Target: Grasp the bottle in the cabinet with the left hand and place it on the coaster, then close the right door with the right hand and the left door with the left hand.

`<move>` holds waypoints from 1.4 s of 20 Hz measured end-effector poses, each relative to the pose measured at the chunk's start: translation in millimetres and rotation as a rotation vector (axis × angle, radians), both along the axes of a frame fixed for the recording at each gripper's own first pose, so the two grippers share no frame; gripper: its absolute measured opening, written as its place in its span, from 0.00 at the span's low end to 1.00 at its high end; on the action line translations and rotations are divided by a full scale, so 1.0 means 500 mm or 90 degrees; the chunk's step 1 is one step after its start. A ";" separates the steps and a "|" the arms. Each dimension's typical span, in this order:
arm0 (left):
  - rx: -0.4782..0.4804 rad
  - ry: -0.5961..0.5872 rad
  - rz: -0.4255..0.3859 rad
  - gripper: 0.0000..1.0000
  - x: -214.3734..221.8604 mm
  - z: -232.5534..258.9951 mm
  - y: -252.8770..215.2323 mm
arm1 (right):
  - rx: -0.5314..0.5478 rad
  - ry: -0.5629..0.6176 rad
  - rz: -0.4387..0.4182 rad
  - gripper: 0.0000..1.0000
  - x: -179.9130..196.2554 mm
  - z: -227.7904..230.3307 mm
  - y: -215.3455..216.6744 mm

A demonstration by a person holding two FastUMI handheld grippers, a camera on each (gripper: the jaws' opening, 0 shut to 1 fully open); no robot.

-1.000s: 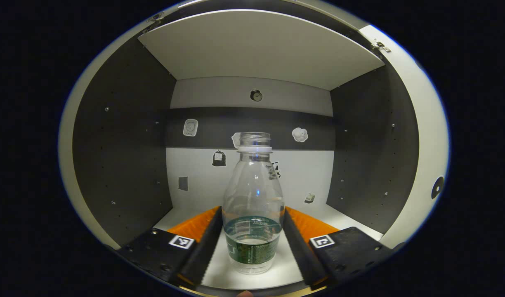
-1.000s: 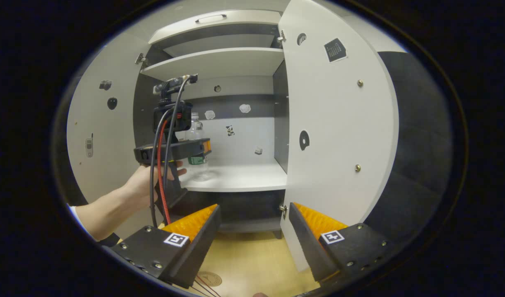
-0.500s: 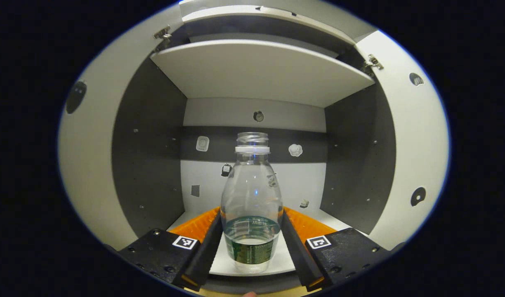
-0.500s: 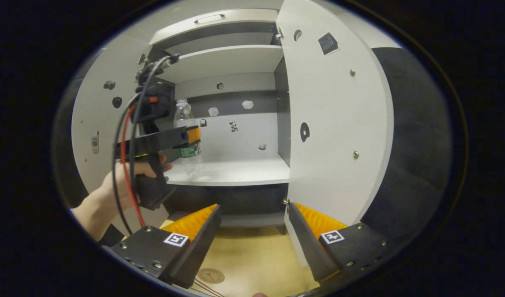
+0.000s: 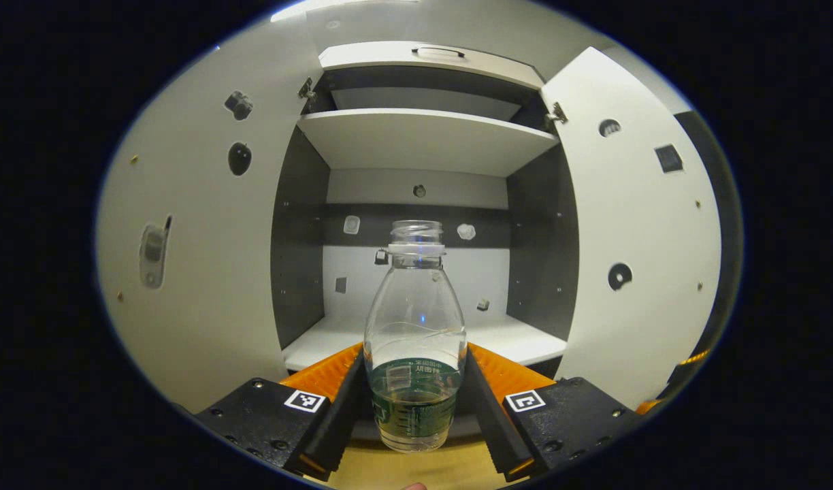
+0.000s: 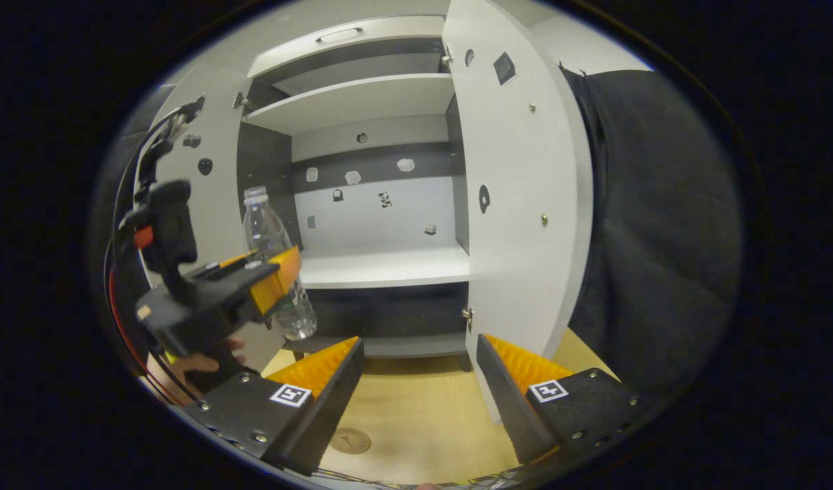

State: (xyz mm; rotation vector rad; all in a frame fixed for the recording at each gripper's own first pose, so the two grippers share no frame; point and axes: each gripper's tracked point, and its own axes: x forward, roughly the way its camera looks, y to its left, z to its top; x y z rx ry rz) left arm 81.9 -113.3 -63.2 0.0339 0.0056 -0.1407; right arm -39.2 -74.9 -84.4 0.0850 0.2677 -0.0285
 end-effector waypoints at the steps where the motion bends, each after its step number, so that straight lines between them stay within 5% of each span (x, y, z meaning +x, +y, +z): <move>1: 0.011 0.007 -0.003 0.81 -0.020 -0.028 -0.006 | 0.001 0.003 0.000 1.00 -0.008 -0.004 -0.004; 14: 0.033 0.163 -0.005 0.82 -0.164 -0.385 -0.018 | 0.007 0.096 -0.022 1.00 -0.093 -0.143 -0.055; 28: 0.050 0.197 0.008 0.82 -0.180 -0.537 -0.017 | -0.013 0.160 -0.005 1.00 -0.118 -0.219 -0.066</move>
